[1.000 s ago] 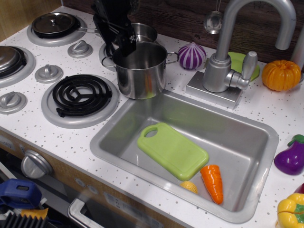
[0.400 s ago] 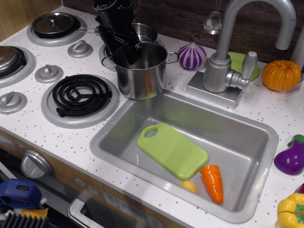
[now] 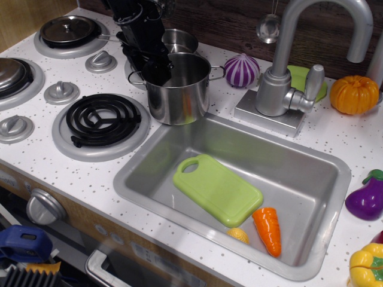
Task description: Put pot on stove which is near stove
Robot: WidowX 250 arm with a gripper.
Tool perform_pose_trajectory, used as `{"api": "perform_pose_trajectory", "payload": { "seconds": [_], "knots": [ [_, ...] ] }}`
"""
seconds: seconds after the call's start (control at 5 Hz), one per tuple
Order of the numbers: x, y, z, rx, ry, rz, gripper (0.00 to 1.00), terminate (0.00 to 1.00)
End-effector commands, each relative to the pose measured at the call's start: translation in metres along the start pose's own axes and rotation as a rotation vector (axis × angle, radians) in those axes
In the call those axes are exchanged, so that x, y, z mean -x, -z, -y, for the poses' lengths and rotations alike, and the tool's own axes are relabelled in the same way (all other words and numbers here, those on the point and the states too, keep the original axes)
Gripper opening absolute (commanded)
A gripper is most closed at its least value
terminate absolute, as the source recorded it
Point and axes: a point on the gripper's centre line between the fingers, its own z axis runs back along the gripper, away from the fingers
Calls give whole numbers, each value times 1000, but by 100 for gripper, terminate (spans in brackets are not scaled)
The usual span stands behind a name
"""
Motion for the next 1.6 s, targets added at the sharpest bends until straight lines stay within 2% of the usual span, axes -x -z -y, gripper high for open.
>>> {"api": "perform_pose_trajectory", "payload": {
  "seconds": [0.0,0.2,0.8,1.0,1.2,1.4],
  "knots": [
    [-10,-24,-1,-51,8,41,0,0],
    [-10,-42,0,-124,32,36,0,0],
    [13,-89,-21,-214,64,-13,0,0],
    [31,-96,-29,-216,55,-23,0,0],
    [53,-92,-35,-224,27,-43,0,0],
    [67,-88,-47,-204,6,-62,0,0]
  ]
}}
